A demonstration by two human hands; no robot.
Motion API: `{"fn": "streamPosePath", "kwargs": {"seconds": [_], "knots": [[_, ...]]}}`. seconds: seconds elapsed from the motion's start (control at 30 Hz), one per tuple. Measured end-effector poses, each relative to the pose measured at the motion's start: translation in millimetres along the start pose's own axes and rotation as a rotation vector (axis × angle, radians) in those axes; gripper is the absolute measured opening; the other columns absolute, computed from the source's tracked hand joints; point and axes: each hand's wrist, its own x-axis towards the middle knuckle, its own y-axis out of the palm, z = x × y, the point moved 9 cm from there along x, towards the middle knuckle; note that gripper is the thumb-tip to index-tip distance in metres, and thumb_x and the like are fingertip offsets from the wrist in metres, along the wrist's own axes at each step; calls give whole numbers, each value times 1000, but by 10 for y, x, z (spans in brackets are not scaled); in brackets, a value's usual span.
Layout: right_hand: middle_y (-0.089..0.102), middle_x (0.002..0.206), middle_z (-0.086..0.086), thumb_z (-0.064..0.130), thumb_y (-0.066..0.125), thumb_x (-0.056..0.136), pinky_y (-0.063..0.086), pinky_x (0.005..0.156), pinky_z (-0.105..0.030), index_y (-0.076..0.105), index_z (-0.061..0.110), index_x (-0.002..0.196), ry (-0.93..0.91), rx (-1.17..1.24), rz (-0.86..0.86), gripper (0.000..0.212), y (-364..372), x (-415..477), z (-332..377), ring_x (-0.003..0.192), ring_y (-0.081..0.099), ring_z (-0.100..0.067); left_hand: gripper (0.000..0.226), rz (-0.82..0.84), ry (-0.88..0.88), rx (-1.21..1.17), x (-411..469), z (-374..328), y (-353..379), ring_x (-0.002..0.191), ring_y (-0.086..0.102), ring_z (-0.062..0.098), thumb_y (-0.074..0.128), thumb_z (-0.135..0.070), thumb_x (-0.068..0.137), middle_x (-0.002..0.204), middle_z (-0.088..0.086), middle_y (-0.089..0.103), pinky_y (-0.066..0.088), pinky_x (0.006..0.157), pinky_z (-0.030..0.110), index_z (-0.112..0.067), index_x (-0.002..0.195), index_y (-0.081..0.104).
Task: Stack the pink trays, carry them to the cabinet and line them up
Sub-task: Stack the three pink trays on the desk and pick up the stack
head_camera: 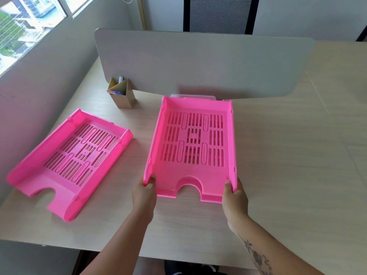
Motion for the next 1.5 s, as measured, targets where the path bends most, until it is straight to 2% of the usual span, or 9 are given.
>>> {"fn": "streamPosePath", "kwargs": {"seconds": [0.3,0.57,0.73,0.87,0.97,1.1,1.27,1.37,1.5], "knots": [[60,109,-4,22,38,105,43,60,-17,41,20,149,32,81,20,44,5,-20,-35,81,56,-10,25,6,-36,-33,-53,97,-30,59,45,13,55,-23,99,71,1,57,36,53,28,-6,112,68],[60,114,-3,30,38,105,46,76,-27,40,21,149,4,68,51,45,27,73,69,98,56,-20,28,34,-15,16,23,26,-4,66,49,20,56,-29,98,83,10,63,38,57,29,-7,108,70],[65,110,-8,32,40,104,46,58,-22,46,20,146,-6,30,8,44,8,83,104,84,60,-18,27,43,31,19,30,-43,7,73,59,16,58,-28,98,90,8,71,46,62,30,-11,114,71],[63,103,-4,36,44,102,47,57,-25,45,20,146,-4,16,3,47,-34,35,162,78,58,-10,25,110,88,41,45,-123,-14,78,63,12,60,-27,97,92,4,73,51,65,29,-14,116,69],[63,122,-12,54,57,90,58,76,-38,37,17,149,43,45,-61,73,-56,-93,61,99,65,-27,42,242,192,156,123,-226,-54,83,68,9,67,-38,90,106,6,74,52,63,23,-12,123,64],[56,132,-16,75,62,71,55,88,-51,37,11,141,104,22,-189,98,96,-562,-215,112,61,-37,95,255,357,274,189,-406,-433,100,67,18,63,-79,58,113,1,69,55,85,32,-11,125,64],[54,131,-17,35,70,87,46,99,-44,47,3,138,21,-97,-127,64,825,-1151,-182,120,55,-34,40,184,589,505,495,-722,-1281,94,68,14,67,-41,88,106,-1,73,57,85,34,-13,116,69],[59,108,-6,20,64,91,47,88,-36,64,11,106,-34,-149,39,18,1541,-1331,-12,106,61,-29,24,75,679,591,749,-894,-1835,88,69,19,66,-23,90,101,5,75,58,80,35,-10,109,72],[61,113,-8,26,62,93,44,85,-29,65,11,111,-122,-196,276,24,2544,-1575,456,104,61,-23,27,-64,717,725,1173,-996,-2540,101,69,29,70,-18,88,111,13,74,51,83,34,-5,112,72]]}}
